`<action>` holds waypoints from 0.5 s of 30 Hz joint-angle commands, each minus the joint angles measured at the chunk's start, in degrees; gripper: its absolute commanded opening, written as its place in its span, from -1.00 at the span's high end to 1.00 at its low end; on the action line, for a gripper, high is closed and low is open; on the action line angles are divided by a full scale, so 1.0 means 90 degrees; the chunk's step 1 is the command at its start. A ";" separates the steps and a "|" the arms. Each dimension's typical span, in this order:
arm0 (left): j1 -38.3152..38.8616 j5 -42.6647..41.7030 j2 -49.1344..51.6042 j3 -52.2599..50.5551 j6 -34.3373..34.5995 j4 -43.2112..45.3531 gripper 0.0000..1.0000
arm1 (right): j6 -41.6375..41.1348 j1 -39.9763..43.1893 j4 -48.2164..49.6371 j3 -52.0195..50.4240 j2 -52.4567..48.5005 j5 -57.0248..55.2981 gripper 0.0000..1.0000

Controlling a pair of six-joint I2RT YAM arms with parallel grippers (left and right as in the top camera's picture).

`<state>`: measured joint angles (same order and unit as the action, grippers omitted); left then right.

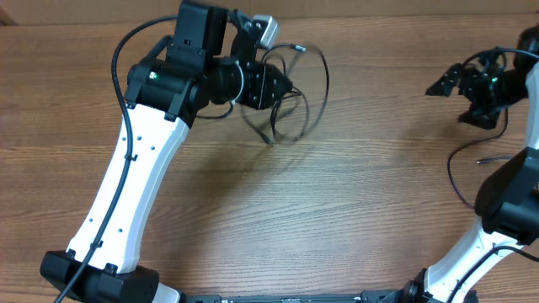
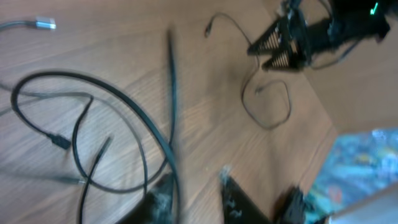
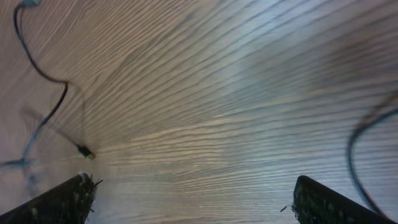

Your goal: Untangle cables

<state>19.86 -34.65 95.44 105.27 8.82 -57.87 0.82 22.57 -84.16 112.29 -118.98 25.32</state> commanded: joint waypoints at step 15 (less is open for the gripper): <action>0.0000 0.4180 0.0158 0.0092 0.1960 -0.1049 0.20 | 0.0109 -0.1943 -0.0180 -0.0206 0.0126 -0.0221 -1.00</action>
<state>19.88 -3.66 95.61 105.27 18.41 -67.53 1.37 8.40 -86.35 111.85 -118.98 24.14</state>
